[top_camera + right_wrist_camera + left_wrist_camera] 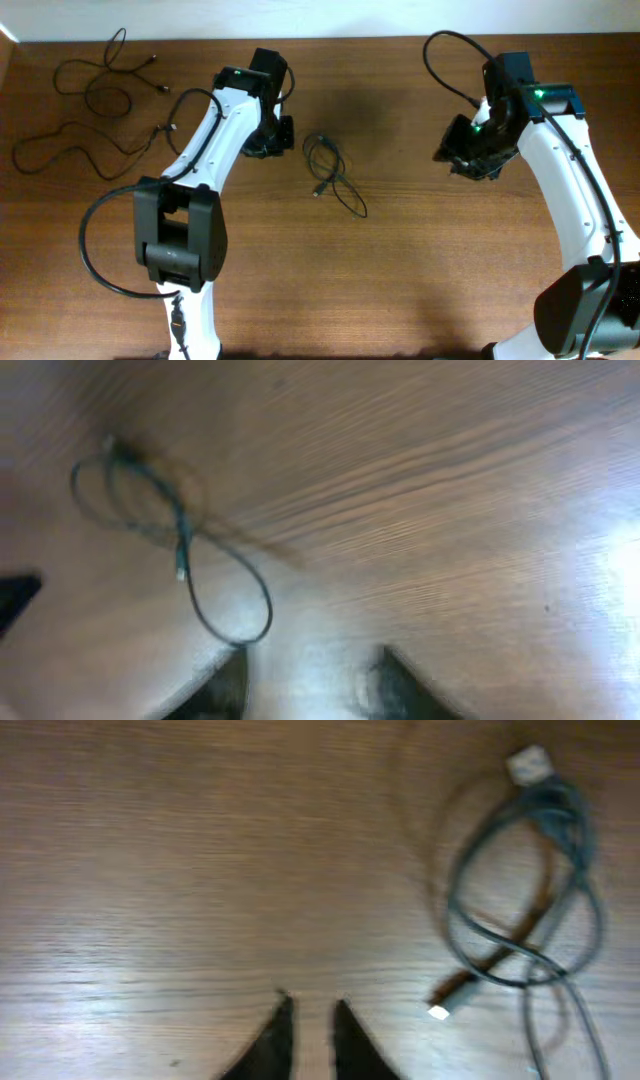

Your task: Untangle cables

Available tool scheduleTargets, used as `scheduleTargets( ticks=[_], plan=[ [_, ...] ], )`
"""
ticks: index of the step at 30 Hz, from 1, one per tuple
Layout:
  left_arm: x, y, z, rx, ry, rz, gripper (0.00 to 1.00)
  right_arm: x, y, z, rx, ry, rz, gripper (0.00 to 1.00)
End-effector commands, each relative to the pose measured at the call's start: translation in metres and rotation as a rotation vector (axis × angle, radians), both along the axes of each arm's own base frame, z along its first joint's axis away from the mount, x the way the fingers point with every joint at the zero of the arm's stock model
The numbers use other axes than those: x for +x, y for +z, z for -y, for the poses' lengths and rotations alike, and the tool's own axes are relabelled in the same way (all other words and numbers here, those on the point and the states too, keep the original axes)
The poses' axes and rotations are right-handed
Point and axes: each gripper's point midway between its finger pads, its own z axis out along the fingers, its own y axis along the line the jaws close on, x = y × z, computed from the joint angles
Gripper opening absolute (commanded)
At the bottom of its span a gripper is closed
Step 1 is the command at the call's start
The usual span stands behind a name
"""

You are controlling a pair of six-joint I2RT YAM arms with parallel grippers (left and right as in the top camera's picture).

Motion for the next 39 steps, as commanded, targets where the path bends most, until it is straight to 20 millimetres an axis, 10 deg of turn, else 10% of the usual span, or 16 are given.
scheduleTargets(
  ticks=[1,6,20,39],
  plan=[
    [-0.004,0.000,0.030,-0.170,-0.049,-0.027,0.35,0.000,0.013,-0.014,0.063,0.071,0.042,0.61],
    [0.003,0.002,0.044,-0.212,-0.060,0.007,0.54,-0.002,0.013,-0.028,0.064,0.111,0.050,0.77],
    [0.013,-0.032,0.062,-0.177,-0.008,0.087,0.37,-0.005,0.014,-0.060,0.067,0.194,0.081,0.83],
    [0.024,-0.067,0.048,-0.046,0.042,0.108,0.48,-0.008,0.014,-0.065,0.067,0.211,0.077,0.86]
  ],
)
